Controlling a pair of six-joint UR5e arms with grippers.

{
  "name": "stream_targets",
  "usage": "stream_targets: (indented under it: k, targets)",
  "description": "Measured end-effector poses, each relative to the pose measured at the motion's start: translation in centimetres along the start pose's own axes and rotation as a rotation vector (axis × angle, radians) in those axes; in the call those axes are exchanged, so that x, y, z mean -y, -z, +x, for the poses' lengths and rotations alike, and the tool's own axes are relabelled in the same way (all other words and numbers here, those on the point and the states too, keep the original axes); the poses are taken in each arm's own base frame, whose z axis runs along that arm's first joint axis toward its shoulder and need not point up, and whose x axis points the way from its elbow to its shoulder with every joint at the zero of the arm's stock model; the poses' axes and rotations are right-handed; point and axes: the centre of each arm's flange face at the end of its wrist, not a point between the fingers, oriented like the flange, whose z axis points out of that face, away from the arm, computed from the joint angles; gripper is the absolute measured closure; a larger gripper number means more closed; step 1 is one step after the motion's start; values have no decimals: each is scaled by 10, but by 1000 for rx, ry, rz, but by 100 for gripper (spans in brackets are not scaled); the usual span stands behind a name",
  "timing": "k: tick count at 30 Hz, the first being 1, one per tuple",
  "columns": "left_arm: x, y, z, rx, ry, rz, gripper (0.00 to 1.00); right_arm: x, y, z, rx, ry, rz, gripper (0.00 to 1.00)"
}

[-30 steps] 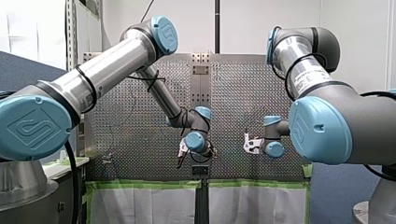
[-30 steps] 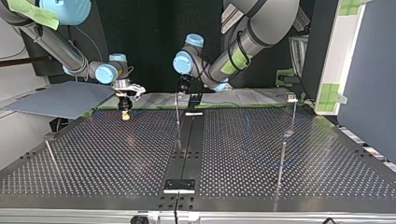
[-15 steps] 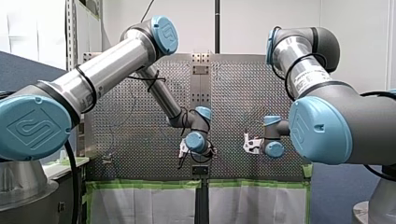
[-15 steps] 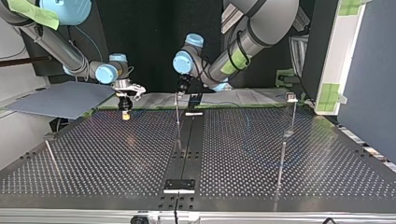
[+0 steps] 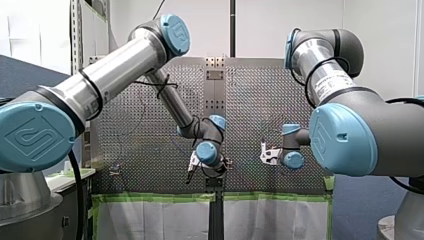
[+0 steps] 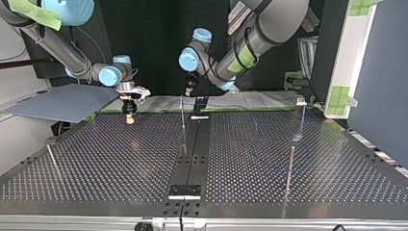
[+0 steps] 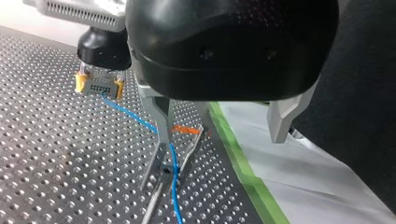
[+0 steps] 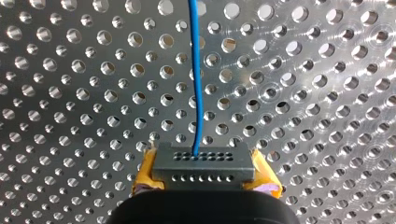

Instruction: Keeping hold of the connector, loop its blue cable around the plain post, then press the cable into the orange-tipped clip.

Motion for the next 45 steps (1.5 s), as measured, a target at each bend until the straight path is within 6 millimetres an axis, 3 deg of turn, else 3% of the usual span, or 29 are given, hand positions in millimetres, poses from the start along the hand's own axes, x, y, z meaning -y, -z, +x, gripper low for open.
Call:
stream_targets:
  k: [19,45]
  targets:
    - [-30,47,-43,157,175,-44,1,3,1,-1,10,-6,5,100]
    - [-55,134,-90,403,324,-10,1,9,3,-2,22,-18,25,100]
